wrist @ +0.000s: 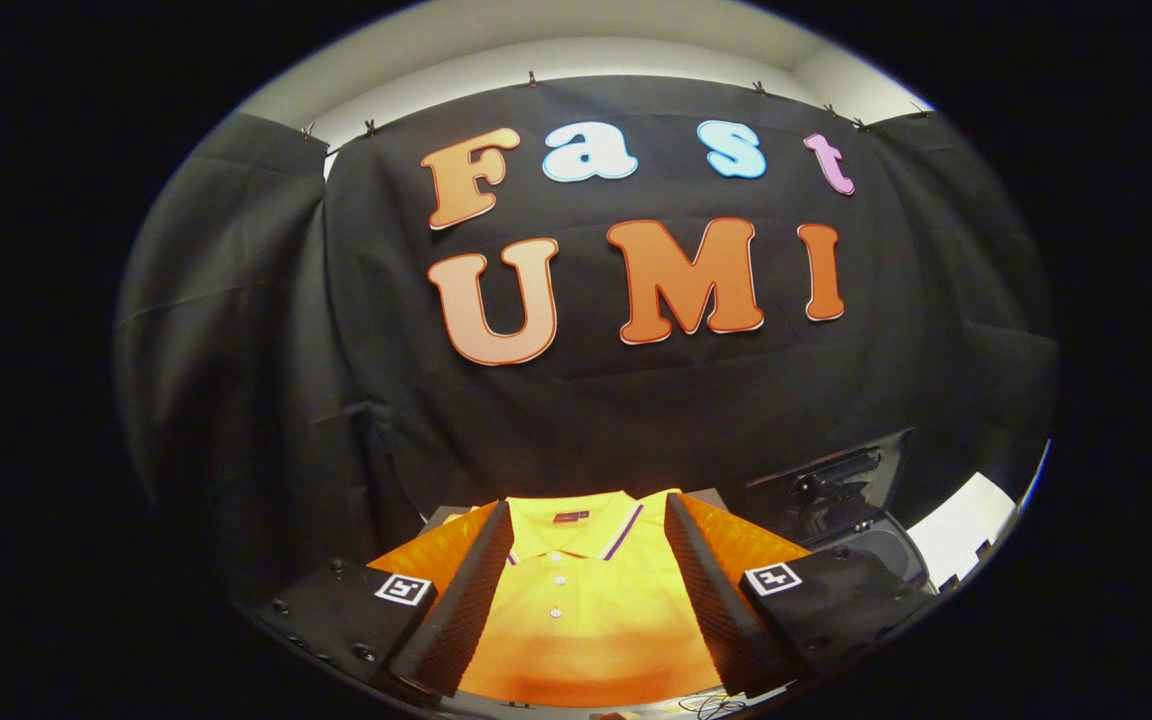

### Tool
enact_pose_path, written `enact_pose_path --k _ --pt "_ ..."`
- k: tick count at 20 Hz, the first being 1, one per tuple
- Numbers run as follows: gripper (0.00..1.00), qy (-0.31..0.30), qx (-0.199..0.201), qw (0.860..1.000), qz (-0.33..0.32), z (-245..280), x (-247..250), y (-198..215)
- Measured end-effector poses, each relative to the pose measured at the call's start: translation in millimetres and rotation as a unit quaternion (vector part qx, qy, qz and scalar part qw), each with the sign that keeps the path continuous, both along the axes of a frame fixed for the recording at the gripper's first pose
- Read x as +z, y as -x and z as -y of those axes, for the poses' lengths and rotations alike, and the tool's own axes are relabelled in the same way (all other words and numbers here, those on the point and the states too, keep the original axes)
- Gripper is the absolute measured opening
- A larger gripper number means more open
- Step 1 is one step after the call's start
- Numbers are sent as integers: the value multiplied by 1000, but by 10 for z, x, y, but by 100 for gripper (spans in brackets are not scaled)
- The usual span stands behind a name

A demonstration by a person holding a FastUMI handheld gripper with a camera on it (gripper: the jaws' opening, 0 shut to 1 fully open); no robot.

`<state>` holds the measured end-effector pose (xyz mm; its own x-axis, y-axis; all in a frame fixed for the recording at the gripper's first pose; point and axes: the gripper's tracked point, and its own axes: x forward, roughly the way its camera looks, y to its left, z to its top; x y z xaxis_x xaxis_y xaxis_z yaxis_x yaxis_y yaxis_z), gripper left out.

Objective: Put the clothes into the washing machine and then close the washing machine lid.

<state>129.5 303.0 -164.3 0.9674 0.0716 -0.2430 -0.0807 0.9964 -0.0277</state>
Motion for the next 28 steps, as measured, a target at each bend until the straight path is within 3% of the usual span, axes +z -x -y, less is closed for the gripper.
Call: enact_pose_path --k 9,16,28 --pt "98 20 -2 997 -71 -326 -806 -372" --pt "98 30 -23 987 -158 -303 -1468 -546" --pt "97 61 -38 979 -190 -250 -1584 -568"
